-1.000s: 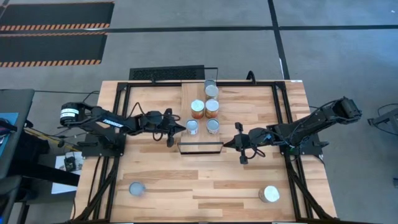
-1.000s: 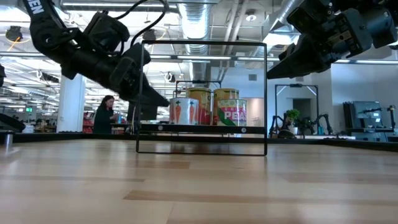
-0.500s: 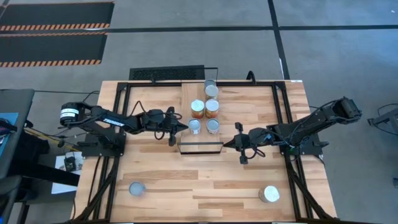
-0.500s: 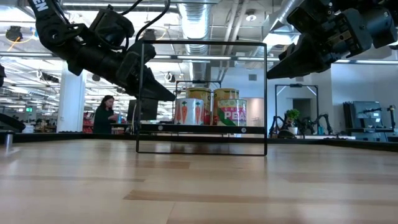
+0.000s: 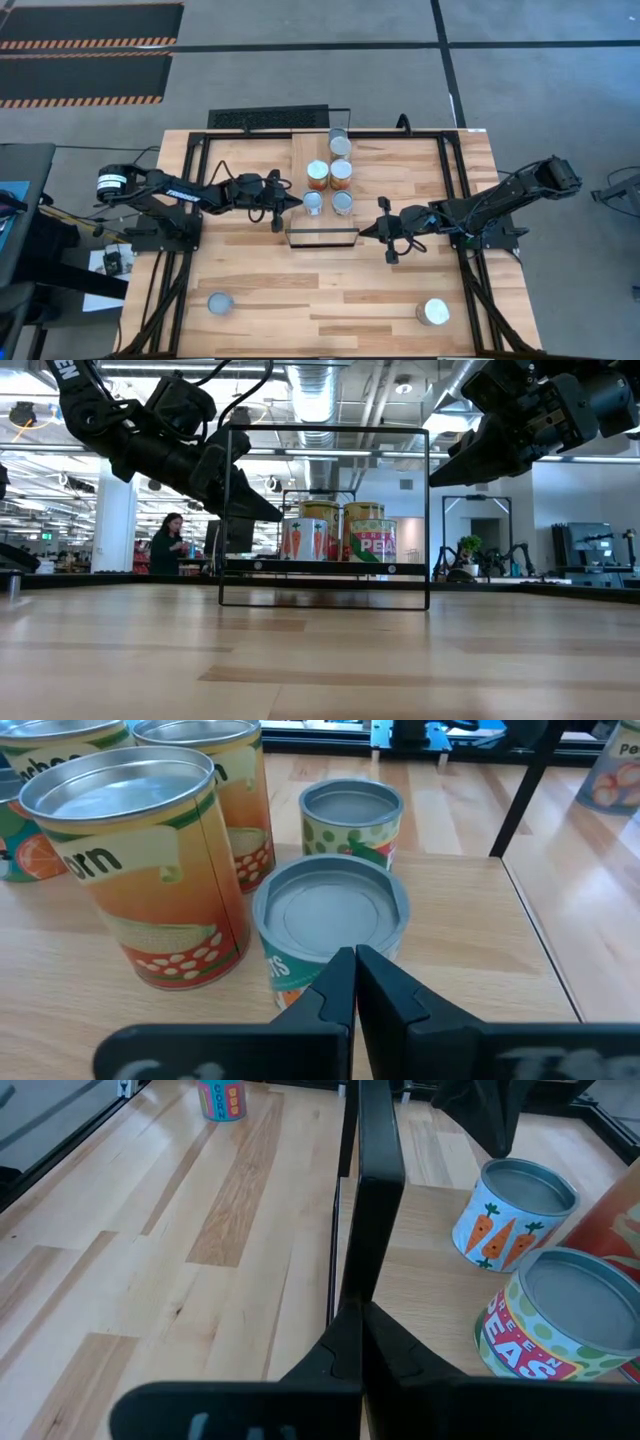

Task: Pick and place cans onto a shelf
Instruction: Put the small white can on the shelf aligned with the other green can, then put the small blue can on the shelf aligned with the small dark green can

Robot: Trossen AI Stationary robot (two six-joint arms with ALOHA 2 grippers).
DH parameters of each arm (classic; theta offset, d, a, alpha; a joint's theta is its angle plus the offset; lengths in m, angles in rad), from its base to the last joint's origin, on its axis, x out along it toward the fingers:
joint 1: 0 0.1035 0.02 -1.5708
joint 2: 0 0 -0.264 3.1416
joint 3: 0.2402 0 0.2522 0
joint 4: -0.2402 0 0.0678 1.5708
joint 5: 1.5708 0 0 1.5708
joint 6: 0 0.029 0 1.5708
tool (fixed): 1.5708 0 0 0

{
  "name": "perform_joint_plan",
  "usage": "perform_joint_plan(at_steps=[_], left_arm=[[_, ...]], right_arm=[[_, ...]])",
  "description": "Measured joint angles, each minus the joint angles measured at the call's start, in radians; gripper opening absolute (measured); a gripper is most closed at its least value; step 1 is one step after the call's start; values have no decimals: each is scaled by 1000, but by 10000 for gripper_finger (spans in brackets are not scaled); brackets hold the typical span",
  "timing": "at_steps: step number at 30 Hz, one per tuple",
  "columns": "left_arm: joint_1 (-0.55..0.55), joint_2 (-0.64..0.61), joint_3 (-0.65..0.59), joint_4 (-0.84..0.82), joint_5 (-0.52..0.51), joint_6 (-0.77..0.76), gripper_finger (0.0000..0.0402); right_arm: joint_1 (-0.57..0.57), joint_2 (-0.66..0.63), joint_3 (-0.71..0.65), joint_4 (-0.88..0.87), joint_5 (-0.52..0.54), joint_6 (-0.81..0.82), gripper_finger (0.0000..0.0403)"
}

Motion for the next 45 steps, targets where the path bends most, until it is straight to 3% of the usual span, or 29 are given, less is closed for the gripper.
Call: perform_joint_plan(at_steps=[10,18,26,30,34,45], left_arm=[[0,-8,10,35,22,54,0],[4,-119,10,-14,27,88,0],[26,-230,-107,99,31,50,0],[49,-286,-139,100,113,19,0],[60,-335,-139,71,201,13,0],[60,-379,-139,35,208,27,0]], right_arm=[[0,0,0,0,0,0,10],[0,0,27,-10,13,0,10],[65,0,194,-330,66,66,10],[102,0,274,-465,91,107,10],[165,0,367,-653,100,256,10],[485,23,519,-1100,163,899,18]])
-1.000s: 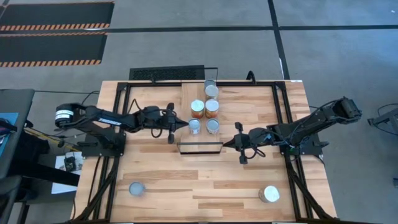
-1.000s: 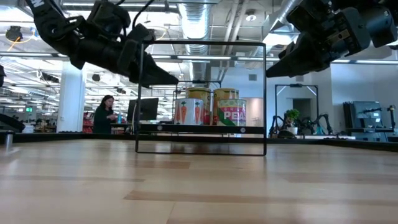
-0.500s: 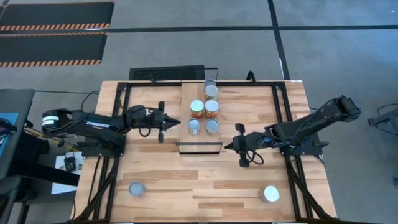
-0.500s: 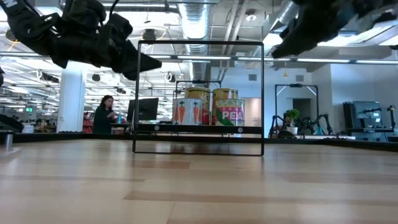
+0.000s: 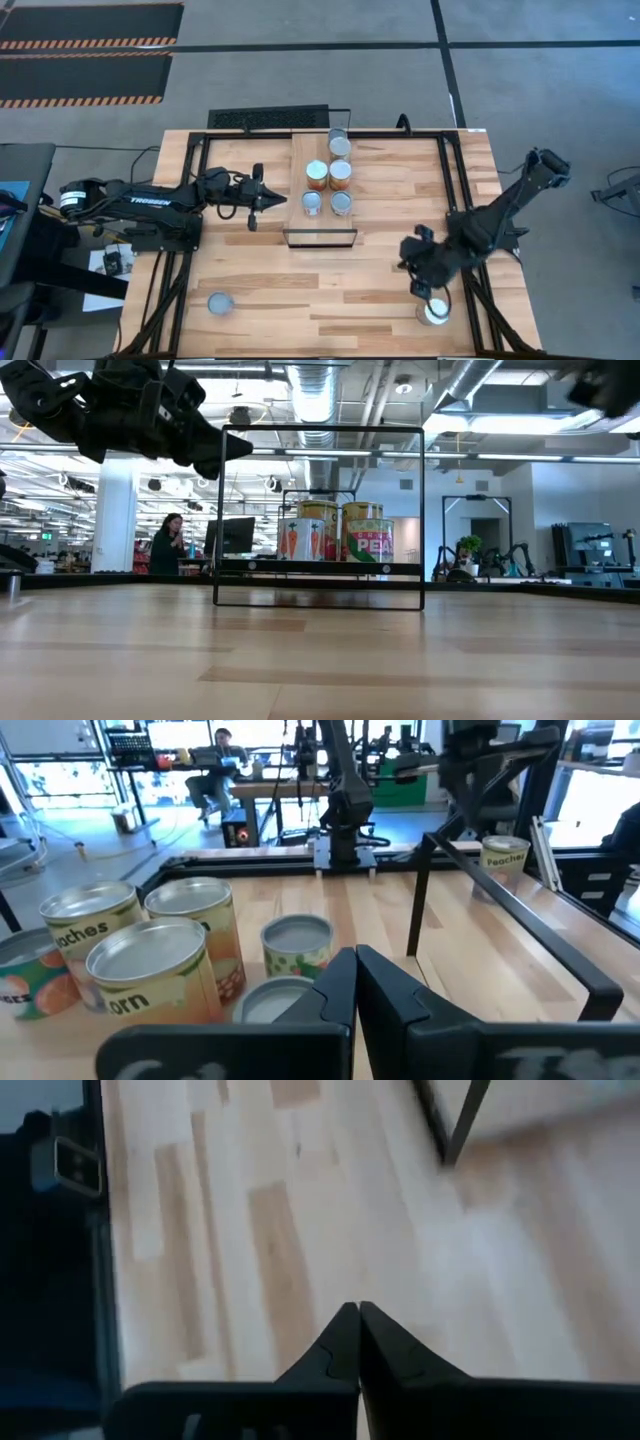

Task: Pick and place cans onto a shelf
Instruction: Put the small blue can on the shelf aligned with the small dark green can

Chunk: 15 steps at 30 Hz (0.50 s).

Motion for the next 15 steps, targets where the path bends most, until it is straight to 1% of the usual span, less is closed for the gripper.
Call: perform_joint_plan(at_steps=[3,7,11,15], left_arm=[[0,0,0,-10,0,8,0],[0,1,0,-13,0,8,0],[0,1,0,-16,0,8,0],[0,1,0,-16,0,8,0]], right_arm=[[75,40,45,-88,-1,127,31],[133,129,137,-205,-20,254,53],[176,233,255,-293,-47,332,85],[220,348,380,-395,-75,381,132]])
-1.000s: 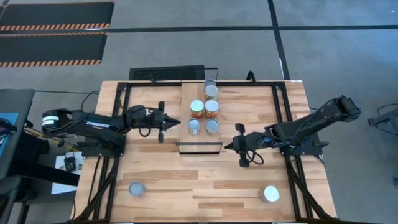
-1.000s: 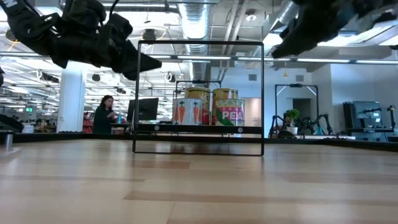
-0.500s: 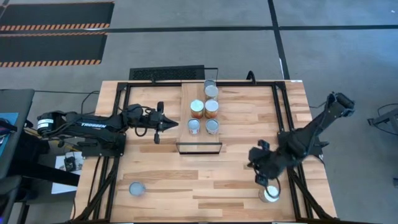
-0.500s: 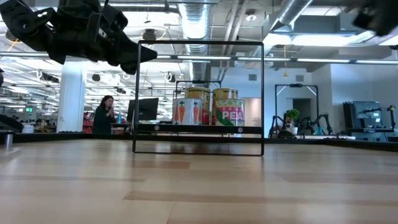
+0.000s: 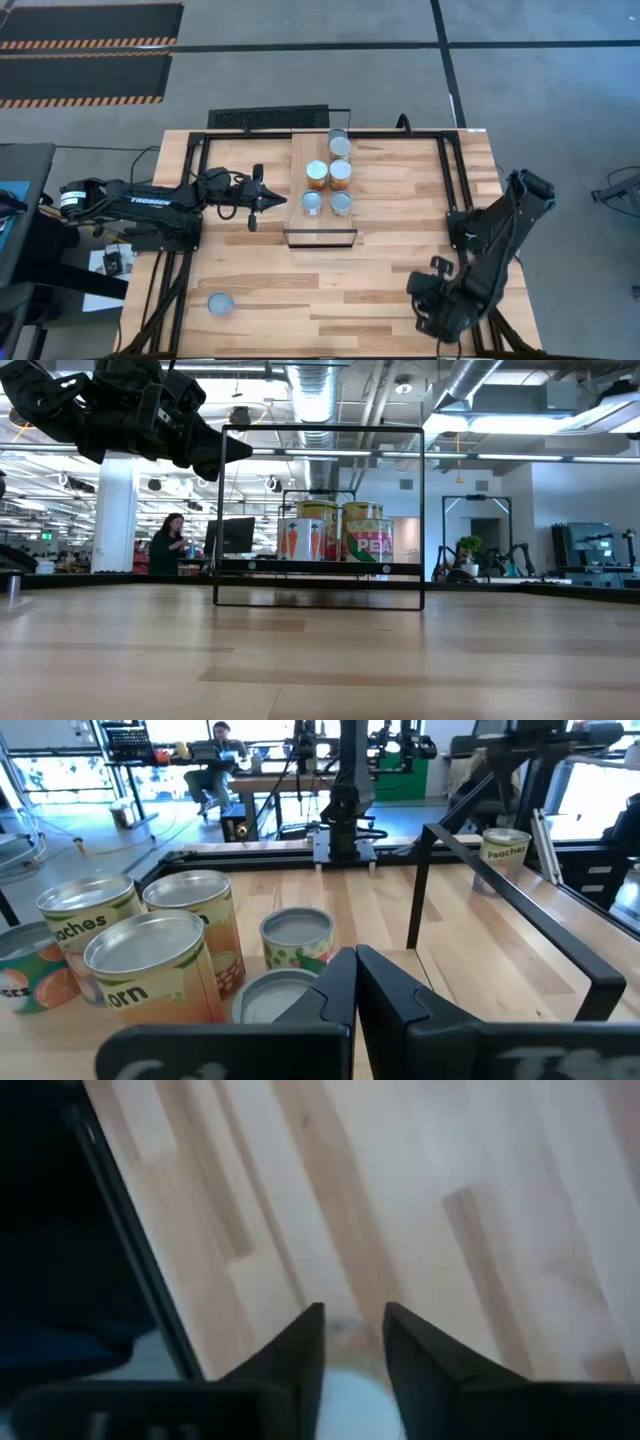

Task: Pick and place cans onto a shelf
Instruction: Put the small blue can on the shelf aligned with the small dark green can

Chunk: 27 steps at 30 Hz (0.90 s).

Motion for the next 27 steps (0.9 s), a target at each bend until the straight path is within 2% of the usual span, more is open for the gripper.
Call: perform_joint_plan(at_steps=[7,12,14,16,19,21,22,27], left_arm=[[0,0,0,-14,0,19,0],[-1,-19,0,-62,45,19,0],[-10,-51,1,-99,62,19,0],[-23,-98,1,-166,60,19,0],[-62,-189,2,-261,29,30,0],[-103,-257,1,-349,-18,40,0],[-129,-289,1,-380,-50,45,0],[-283,-415,6,-568,-242,45,0]], right_arm=[[22,169,185,-180,-103,63,217],[20,220,214,-155,-87,-18,233],[18,232,214,-149,-46,-81,220],[12,235,213,-141,9,-151,188],[-1,228,190,-65,113,-302,106],[-16,209,149,14,176,-415,40],[-30,191,122,58,195,-470,21],[-145,80,-109,415,196,-746,13]])
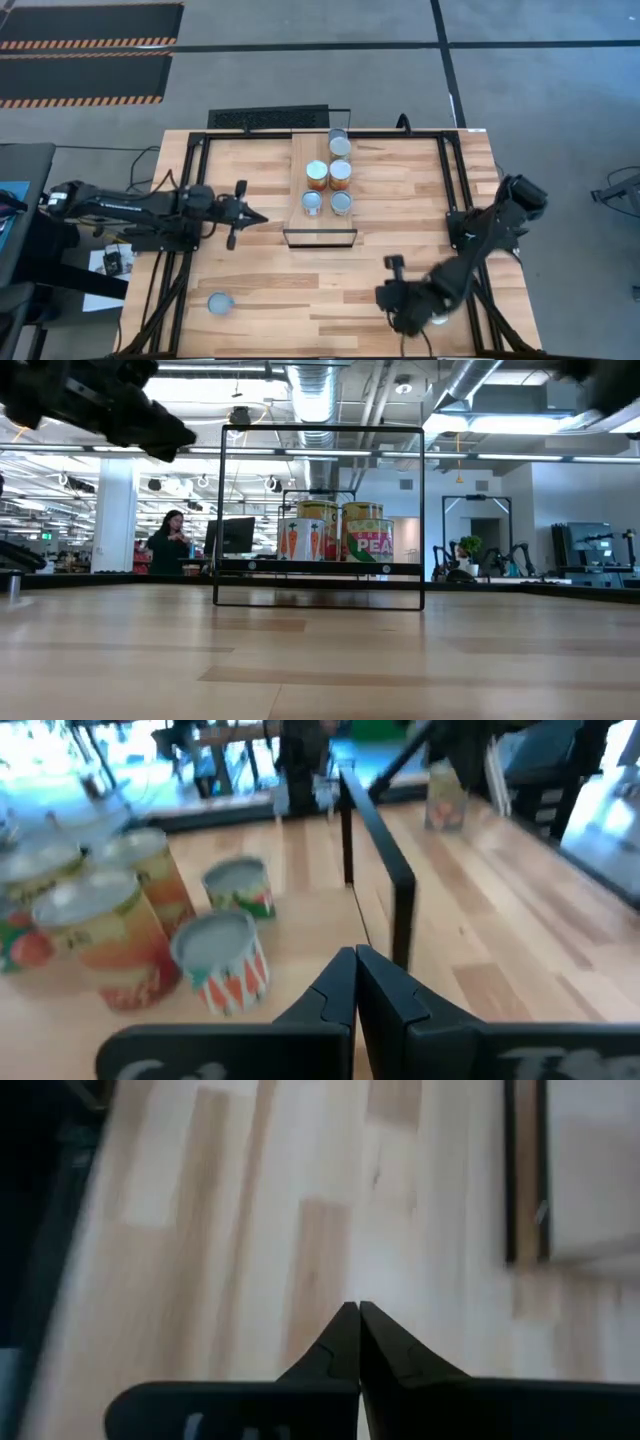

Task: Pick and place cans onto a shelf
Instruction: Put the small blue can on the shelf aligned with the small dark green can

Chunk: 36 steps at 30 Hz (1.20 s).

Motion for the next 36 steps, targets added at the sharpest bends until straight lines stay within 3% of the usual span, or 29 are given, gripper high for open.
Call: perform_joint_plan(at_steps=[4,8,12,16,26,32,36], left_arm=[[-138,-30,38,-151,-179,-66,0],[-286,-2,74,-231,-343,-169,0],[-432,75,145,-330,-450,-298,0],[-559,202,259,-474,-515,-443,0],[-794,565,646,-1016,-505,-914,0],[-892,718,757,-1069,-363,-1172,5],[-953,820,787,-1072,-324,-1308,31]], right_arm=[[-116,-116,-220,347,-67,-192,8],[-201,-207,-383,566,-82,-327,5],[-256,-282,-466,669,-82,-390,7],[-277,-322,-484,665,-74,-428,7],[-309,-307,-485,665,-44,-486,8],[-342,-241,-484,777,-143,-540,4],[-352,-220,-484,821,-176,-577,4]])
